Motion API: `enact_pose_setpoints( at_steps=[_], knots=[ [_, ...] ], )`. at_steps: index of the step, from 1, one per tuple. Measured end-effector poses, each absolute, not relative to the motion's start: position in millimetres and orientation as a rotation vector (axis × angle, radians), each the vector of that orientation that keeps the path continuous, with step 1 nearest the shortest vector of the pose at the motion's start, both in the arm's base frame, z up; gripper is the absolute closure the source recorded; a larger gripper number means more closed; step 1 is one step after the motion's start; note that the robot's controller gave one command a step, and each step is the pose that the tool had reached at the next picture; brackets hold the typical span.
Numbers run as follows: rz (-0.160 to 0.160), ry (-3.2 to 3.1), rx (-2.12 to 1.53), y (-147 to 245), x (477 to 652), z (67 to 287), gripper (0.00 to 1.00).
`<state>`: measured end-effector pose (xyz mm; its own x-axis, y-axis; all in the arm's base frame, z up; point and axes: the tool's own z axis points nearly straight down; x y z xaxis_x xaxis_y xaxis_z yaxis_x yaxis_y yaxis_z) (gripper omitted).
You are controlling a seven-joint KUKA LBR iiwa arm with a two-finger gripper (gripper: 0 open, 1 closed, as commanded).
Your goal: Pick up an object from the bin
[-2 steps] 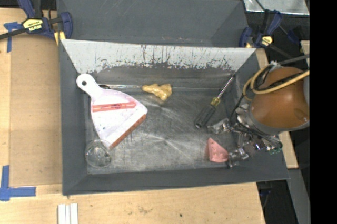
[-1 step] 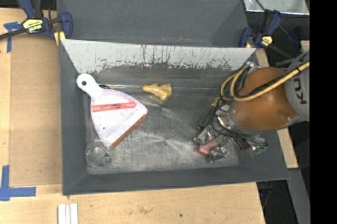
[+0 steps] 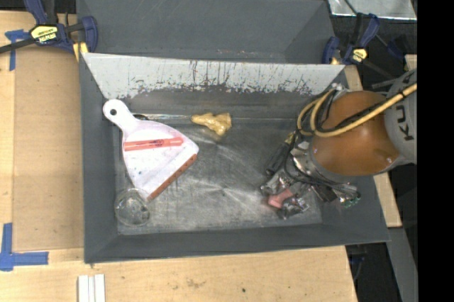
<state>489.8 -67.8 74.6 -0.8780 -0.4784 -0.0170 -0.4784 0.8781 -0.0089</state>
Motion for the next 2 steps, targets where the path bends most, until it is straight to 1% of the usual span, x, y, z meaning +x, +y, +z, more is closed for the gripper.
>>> enact_pose_setpoints(
  at_steps=[2],
  knots=[
    [-0.007,3.026,-0.772,-67.7,489.7,74.6,1.00]
  ],
)
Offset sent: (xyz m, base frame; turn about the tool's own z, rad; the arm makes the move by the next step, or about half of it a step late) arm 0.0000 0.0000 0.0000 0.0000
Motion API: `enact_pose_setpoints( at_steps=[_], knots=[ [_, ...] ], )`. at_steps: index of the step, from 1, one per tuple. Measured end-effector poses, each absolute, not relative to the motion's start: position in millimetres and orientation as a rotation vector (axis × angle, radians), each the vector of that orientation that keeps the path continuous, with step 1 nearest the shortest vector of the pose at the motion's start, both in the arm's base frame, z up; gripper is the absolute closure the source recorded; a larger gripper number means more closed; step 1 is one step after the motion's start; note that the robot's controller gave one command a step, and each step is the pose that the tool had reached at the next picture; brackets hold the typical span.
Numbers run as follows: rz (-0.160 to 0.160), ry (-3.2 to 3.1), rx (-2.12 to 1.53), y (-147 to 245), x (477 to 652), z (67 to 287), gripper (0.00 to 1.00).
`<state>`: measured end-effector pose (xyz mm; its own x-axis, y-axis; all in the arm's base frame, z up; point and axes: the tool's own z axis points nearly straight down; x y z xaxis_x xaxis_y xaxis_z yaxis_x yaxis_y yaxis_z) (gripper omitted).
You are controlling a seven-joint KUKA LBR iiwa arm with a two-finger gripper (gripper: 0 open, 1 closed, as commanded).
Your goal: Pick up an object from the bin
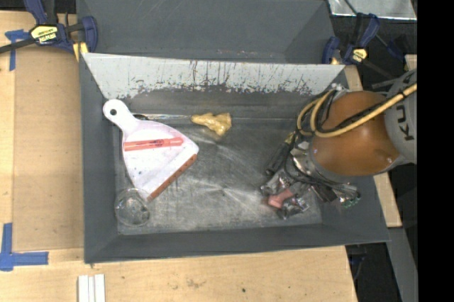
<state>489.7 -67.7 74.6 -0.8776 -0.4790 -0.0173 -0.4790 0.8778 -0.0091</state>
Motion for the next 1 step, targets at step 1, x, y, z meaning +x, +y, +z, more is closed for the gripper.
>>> enact_pose_setpoints(
  at_steps=[1],
  knots=[
    [-0.003,3.058,-0.696,-80.1,489.4,240.0,1.00]
  ],
)
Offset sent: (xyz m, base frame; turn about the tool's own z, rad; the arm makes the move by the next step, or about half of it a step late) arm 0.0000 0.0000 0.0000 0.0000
